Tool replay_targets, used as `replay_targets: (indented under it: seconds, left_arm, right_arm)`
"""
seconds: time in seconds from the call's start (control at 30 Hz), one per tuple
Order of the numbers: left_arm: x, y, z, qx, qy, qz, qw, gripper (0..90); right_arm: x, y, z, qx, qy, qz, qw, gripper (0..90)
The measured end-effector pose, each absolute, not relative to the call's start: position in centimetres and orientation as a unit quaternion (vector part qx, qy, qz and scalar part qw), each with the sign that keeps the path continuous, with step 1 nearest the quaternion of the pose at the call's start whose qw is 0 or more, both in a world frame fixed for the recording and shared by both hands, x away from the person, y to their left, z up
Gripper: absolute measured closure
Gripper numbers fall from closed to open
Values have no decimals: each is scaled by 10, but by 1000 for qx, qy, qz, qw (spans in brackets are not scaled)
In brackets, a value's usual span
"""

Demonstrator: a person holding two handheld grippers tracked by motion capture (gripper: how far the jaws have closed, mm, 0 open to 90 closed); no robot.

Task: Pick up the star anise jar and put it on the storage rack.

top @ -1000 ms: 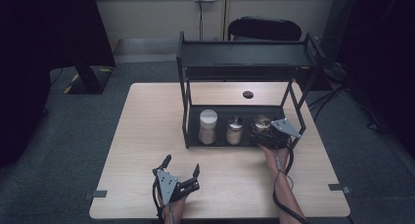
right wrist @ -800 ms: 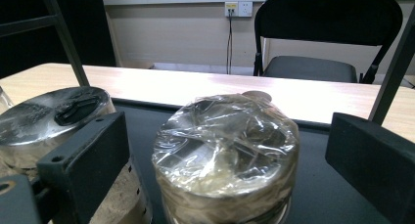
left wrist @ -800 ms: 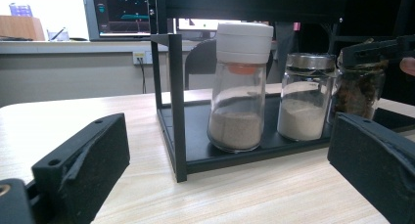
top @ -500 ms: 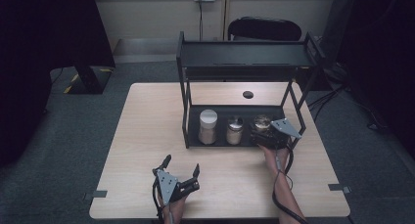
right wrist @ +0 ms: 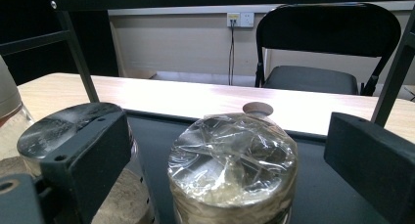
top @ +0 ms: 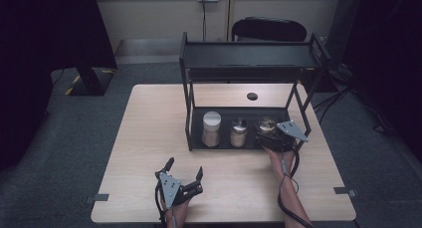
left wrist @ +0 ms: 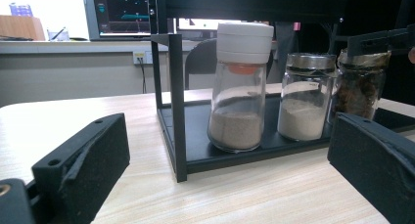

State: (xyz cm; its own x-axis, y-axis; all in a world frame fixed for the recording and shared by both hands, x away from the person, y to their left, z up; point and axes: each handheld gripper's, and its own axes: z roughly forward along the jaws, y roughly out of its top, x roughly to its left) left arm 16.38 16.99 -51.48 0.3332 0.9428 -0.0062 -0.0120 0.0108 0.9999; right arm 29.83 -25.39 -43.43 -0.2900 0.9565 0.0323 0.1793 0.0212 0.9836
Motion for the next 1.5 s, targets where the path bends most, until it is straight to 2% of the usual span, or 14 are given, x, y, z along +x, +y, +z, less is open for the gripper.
replay_targets:
  seconds: [1.5]
  left_arm:
    - [164, 170, -515, 571, 407, 410, 583, 17]
  right_arm:
    - [266, -251, -438, 453, 588, 537, 401, 0]
